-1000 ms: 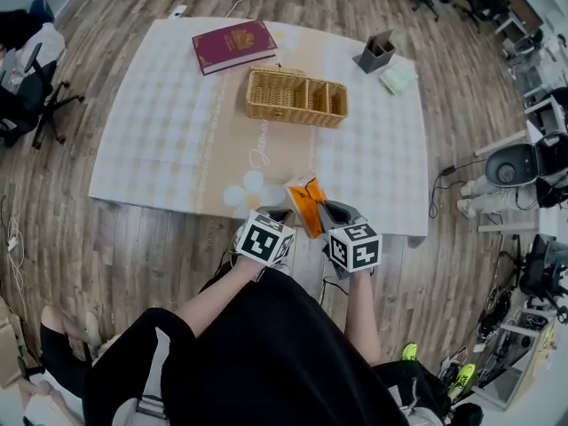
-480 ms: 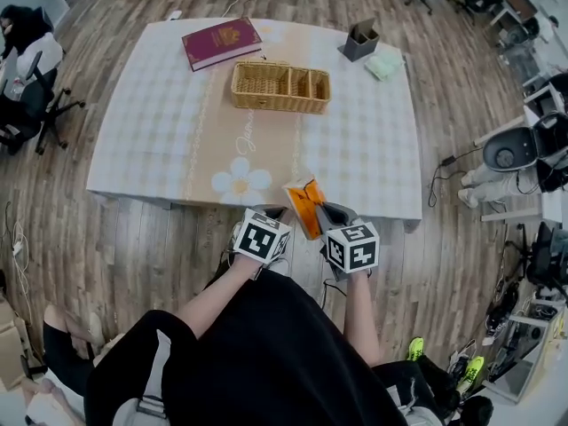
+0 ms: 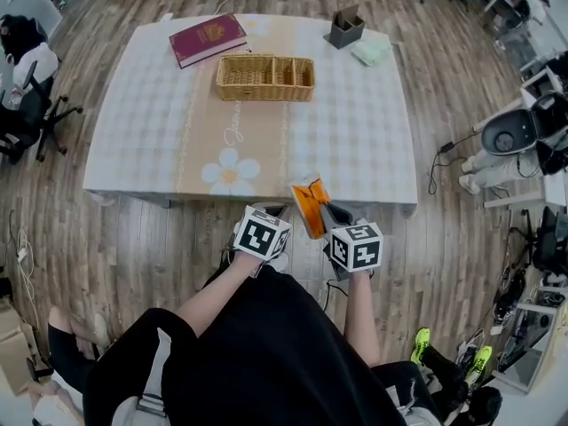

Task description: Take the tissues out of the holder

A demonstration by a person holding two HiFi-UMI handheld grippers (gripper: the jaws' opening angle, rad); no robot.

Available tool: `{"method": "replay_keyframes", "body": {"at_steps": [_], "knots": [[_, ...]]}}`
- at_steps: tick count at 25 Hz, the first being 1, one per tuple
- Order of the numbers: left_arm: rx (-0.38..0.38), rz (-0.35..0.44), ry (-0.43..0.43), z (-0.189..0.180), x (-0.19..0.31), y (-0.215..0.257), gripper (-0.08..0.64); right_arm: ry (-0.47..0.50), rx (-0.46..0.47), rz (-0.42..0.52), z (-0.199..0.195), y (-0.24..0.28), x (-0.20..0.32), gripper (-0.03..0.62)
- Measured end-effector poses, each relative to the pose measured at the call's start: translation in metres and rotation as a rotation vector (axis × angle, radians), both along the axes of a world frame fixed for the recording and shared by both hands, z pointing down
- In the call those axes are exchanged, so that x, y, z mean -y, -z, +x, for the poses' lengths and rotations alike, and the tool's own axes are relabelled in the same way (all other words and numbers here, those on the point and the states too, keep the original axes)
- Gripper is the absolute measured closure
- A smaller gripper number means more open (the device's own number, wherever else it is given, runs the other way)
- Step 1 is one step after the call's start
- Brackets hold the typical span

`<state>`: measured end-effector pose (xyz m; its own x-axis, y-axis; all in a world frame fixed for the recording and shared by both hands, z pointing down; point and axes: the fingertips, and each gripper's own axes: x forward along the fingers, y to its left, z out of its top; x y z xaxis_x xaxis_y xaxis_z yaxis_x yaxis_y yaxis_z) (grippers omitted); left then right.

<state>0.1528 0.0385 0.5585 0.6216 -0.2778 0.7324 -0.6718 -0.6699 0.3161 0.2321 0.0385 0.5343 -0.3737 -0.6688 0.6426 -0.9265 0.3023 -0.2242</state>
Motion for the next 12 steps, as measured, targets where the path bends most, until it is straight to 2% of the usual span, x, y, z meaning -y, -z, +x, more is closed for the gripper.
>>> {"method": "replay_keyframes", "body": {"at_steps": [12], "knots": [[0.016, -0.011, -0.098, 0.038, 0.009, -0.002, 0.560, -0.077, 0.008, -0.007, 0.036, -0.002, 0.007, 0.574]]}}
